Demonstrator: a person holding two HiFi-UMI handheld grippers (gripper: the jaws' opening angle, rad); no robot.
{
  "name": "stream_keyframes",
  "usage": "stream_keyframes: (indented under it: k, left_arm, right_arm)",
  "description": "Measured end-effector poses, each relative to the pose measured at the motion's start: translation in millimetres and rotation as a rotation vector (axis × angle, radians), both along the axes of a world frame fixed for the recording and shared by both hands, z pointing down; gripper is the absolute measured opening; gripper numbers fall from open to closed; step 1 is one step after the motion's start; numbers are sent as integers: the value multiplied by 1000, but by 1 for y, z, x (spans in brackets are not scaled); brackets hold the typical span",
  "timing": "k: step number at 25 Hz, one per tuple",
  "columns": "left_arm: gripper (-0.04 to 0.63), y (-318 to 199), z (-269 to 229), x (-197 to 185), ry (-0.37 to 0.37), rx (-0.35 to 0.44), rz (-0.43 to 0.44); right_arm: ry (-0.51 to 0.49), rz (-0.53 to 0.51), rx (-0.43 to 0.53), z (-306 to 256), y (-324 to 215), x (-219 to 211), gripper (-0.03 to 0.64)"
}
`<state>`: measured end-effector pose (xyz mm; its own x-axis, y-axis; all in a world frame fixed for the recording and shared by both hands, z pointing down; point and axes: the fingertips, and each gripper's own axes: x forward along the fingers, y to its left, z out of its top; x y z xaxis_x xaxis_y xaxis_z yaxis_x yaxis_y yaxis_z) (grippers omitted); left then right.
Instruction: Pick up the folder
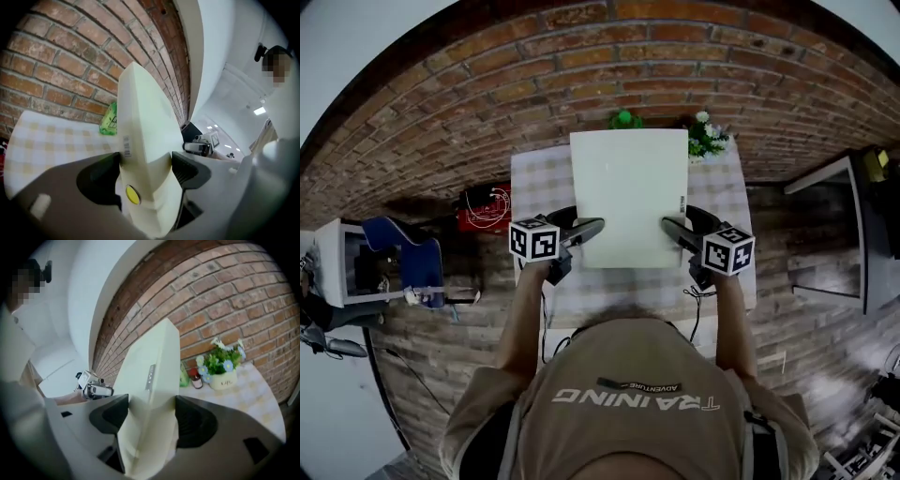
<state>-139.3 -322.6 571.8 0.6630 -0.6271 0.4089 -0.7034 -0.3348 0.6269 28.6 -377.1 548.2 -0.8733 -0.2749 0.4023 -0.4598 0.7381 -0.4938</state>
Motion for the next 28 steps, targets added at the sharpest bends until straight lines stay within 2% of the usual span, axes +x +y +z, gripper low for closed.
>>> stream_keyframes:
  k: [4, 8, 10, 17, 25, 28]
  left_arm:
    - [331, -8, -49, -14, -34, 92, -19]
    - [331, -36, -114, -28, -62, 245, -45]
    - [331, -44, -141, -31, -68, 297, -47]
    - [331, -51, -207, -34, -65, 397, -58]
    - [331, -52, -282, -34, -152, 551, -56]
    - [331, -54, -310, -31, -210, 585, -42]
  right_arm:
    - [-25, -19, 109, -50, -9, -14, 278]
    - [-76, -31, 272, -117, -36, -27, 278]
    - [-101, -39, 344, -149, -44, -30, 278]
    - [-181, -57, 464, -223, -51, -32, 278]
    - [-225, -59, 628, -295, -47, -29, 278]
    - [-240, -52, 673, -320, -47, -26, 278]
